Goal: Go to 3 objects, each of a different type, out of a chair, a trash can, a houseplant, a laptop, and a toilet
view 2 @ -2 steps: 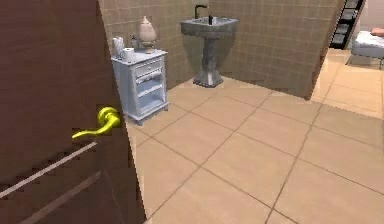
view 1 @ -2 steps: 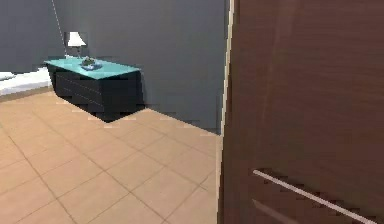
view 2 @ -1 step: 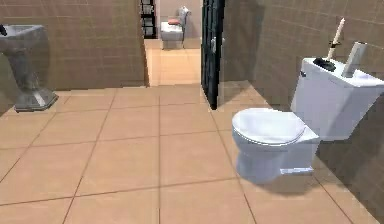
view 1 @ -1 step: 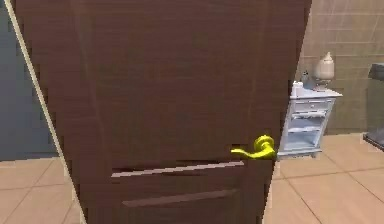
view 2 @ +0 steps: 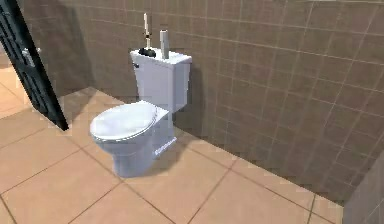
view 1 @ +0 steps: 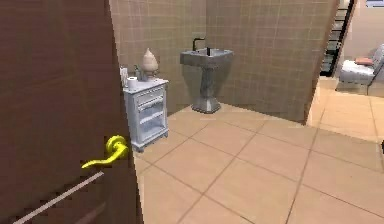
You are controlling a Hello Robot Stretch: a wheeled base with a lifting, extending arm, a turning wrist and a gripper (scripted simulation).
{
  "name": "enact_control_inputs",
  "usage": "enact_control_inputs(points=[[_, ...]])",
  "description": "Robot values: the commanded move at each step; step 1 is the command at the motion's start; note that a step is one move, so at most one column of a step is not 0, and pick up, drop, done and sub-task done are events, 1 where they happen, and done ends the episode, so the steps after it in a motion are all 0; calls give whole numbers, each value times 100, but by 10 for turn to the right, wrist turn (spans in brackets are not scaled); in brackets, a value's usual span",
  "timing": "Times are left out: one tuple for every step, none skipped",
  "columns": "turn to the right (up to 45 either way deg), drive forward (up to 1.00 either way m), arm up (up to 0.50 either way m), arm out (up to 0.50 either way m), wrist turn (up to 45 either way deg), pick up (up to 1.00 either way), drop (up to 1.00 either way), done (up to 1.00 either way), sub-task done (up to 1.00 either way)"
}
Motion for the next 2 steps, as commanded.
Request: enact_control_inputs(points=[[360, 0, 0, 0, 0, 0, 0, 0, 0], [0, 15, 0, 0, 0, 0, 0, 0, 0]])
